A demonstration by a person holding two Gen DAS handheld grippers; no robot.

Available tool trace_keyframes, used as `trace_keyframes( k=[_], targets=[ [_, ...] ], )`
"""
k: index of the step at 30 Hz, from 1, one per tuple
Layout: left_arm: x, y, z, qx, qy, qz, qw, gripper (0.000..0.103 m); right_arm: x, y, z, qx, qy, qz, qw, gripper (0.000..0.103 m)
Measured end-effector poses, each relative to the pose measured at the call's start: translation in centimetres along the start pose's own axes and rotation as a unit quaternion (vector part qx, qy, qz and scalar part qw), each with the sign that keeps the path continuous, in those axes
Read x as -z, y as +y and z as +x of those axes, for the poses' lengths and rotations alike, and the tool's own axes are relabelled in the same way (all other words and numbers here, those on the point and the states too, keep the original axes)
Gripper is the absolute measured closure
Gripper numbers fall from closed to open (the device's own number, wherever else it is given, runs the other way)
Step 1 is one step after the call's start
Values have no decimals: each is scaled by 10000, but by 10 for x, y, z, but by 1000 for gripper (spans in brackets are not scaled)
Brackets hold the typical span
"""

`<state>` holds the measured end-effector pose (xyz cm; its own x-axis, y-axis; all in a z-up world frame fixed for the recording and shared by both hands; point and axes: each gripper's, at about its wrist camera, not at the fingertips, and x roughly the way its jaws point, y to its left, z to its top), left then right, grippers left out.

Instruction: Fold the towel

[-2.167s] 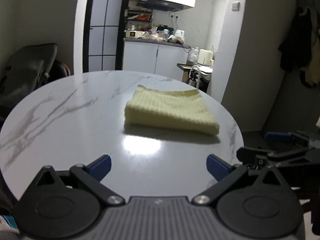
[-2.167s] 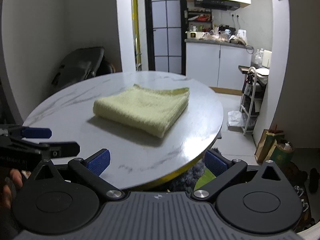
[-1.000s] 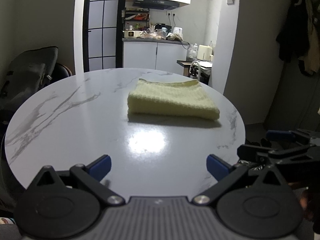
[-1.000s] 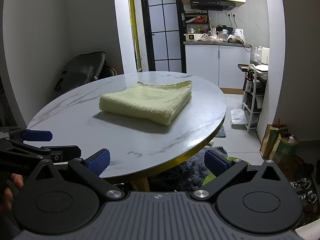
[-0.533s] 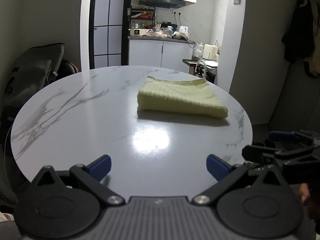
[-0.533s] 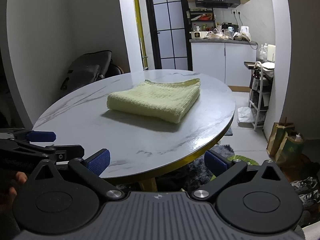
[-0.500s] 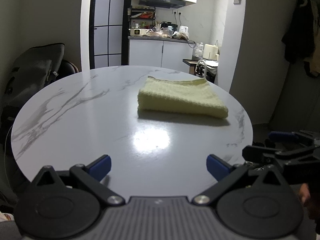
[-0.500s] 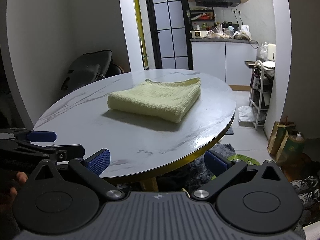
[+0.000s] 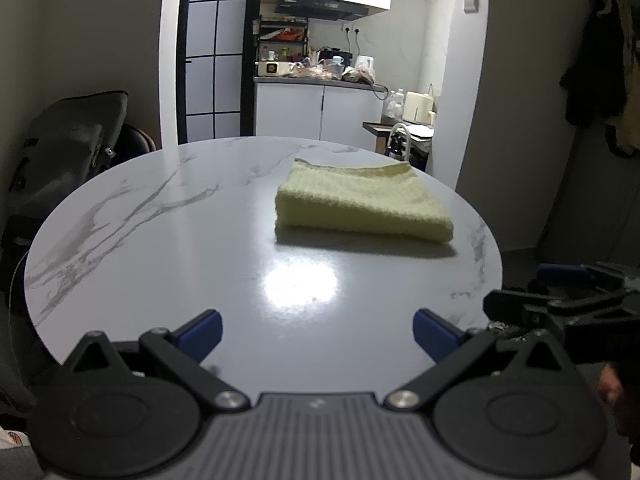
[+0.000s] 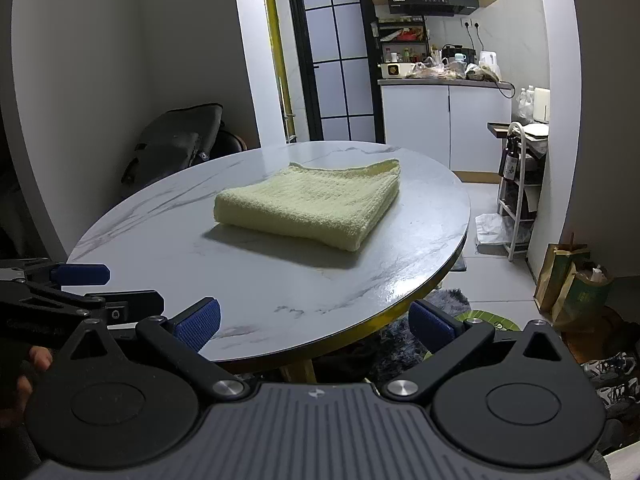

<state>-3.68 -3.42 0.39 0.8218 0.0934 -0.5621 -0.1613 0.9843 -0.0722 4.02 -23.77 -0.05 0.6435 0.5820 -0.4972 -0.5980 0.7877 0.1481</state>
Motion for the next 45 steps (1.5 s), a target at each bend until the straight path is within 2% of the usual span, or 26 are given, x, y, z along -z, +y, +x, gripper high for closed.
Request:
trace_keyframes(
  k=[20,45],
  targets=[
    [2,1,1,41,37,-11,10000,0,-13,-15,12,-74,47,-39,10000,0],
    [3,-1,1,85,24,28,10000,0,-4,4,13,-74,87,-157,9998,0]
  ],
)
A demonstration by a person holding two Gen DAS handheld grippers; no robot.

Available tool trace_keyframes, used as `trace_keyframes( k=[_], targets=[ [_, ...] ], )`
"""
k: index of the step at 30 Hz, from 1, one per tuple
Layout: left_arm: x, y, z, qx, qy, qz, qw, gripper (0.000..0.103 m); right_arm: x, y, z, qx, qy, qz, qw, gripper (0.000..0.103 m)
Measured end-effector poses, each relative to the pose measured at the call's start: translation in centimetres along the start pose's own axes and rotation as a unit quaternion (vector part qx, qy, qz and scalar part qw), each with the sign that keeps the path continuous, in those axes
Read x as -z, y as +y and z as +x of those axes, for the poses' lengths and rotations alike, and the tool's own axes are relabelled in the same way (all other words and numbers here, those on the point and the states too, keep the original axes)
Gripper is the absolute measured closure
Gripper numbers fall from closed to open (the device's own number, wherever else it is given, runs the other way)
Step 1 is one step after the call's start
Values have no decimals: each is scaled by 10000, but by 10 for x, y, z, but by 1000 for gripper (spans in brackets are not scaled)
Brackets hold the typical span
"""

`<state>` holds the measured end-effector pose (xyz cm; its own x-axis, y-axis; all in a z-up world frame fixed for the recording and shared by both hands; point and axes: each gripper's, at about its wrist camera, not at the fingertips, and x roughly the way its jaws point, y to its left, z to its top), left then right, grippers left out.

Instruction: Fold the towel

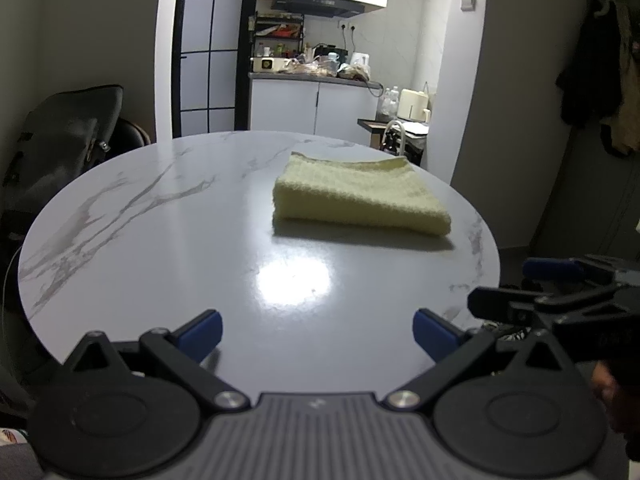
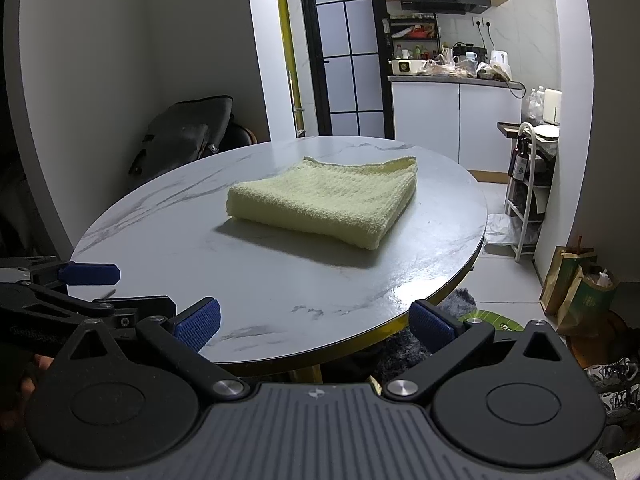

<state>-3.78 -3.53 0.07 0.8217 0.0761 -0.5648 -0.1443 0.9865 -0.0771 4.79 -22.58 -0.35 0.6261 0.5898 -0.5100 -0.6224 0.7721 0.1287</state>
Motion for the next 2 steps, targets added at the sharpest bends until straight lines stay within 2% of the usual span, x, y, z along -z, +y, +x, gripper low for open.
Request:
trace_keyframes(
  k=[2],
  targets=[
    [-1,-1,1,-18,5,18,10000,0,0,0,0,-1,2,-5,10000,0]
  ],
)
